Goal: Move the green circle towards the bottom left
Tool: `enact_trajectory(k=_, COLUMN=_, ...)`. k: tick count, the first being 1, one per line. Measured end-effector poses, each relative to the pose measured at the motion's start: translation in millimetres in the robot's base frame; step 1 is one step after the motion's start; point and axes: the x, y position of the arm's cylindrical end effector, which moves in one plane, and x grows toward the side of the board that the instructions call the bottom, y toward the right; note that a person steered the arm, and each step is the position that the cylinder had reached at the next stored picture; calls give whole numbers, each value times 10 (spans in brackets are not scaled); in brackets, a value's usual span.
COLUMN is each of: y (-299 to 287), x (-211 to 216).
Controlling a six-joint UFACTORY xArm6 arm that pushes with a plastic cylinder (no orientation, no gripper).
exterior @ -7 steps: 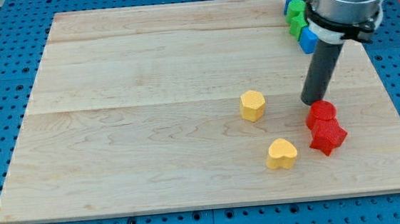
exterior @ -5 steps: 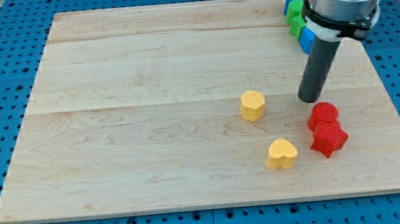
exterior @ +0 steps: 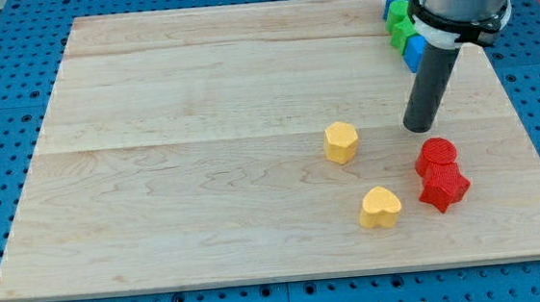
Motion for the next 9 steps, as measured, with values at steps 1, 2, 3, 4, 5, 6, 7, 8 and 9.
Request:
enact_trajectory(k=1, y=58, x=0)
enact_trajectory(k=2, y=408, x=-61)
enact_trajectory(k=3, y=775, x=-268)
enact_trajectory(k=4, y=1023, x=-627)
enact_trajectory(k=5, y=1107, x=-1296)
enact_trajectory(k=6, y=978, x=-1824)
enact_trajectory(k=7, y=502, x=-2033)
enact_trajectory(k=8, y=-343, x=-1858)
enact_trajectory(k=9, y=-725, x=-1765)
